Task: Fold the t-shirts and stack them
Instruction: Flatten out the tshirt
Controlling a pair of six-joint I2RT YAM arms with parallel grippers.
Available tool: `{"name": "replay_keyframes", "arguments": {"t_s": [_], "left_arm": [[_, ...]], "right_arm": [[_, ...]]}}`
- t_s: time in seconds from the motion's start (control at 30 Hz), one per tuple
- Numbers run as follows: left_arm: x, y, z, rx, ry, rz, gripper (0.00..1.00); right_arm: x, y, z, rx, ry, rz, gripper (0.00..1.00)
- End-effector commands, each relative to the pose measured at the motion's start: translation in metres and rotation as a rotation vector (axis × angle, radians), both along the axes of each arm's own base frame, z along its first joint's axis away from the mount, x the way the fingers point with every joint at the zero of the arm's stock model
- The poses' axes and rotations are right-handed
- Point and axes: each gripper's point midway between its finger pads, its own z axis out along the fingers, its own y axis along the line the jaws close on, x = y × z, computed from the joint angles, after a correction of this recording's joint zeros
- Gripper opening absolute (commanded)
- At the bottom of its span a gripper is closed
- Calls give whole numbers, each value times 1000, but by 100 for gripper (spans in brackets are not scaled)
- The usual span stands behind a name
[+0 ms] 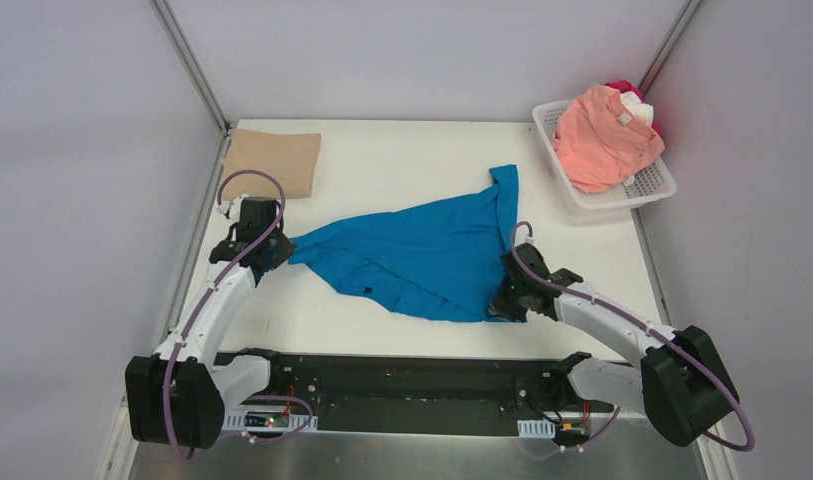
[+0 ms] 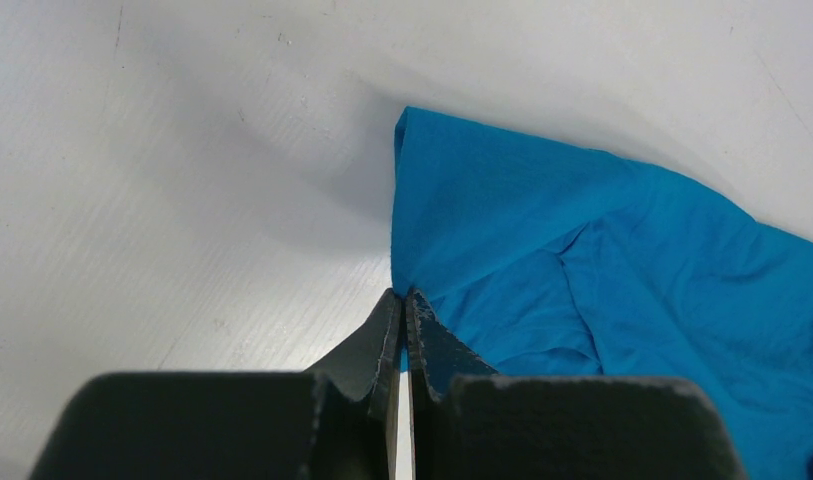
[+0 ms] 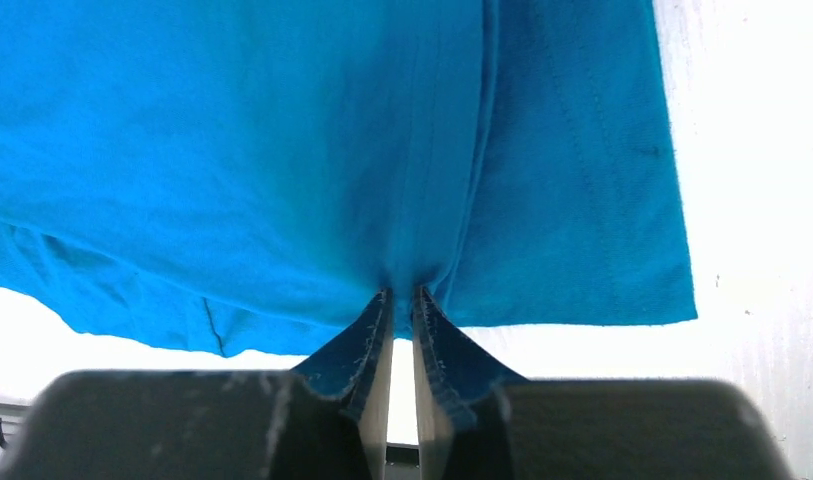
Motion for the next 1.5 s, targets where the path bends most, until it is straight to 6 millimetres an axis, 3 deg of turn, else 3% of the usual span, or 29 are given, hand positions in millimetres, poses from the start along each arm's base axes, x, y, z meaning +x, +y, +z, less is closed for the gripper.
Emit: {"name": "replay_keyframes", "arguments": {"t_s": [0.0, 0.07, 0.17, 0.27, 0.5, 0.6, 0.73, 0.83, 0.9, 0.97, 1.23, 1.47], "left_arm": [[2, 3, 5, 10, -30, 12, 0], [2, 4, 6, 10, -33, 12, 0], [1, 3, 9, 9, -41, 10, 0], [2, 3, 15, 8, -62, 8, 0], [7, 1, 41, -6, -145, 5, 0], [8, 2, 48, -2, -164, 9, 0], [7, 1, 45, 0, -155, -3, 0], [5, 2, 38, 1, -135, 1, 0], [5, 2, 33, 2, -118, -1, 0], [6, 1, 29, -1, -104, -5, 0], [6, 1, 26, 0, -94, -5, 0], [5, 1, 27, 0, -100, -6, 0]], "right_arm": [[-1, -2, -2, -7, -4, 0, 13], [3, 0, 1, -2, -24, 12, 2], [10, 1, 11, -3, -74, 39, 0], [21, 2, 35, 16, -186, 62, 0], [54, -4, 113, 47, -505, 44, 0], [62, 3, 127, 65, -561, 79, 0], [37, 2, 98, -3, -324, 147, 0], [13, -14, 68, -86, -157, 128, 24], [4, -12, 58, -72, -108, 147, 41], [-3, -8, 49, -57, -55, 159, 50], [0, 12, 21, -1, 41, 134, 44], [-9, 6, 3, -37, 110, 116, 43]]}}
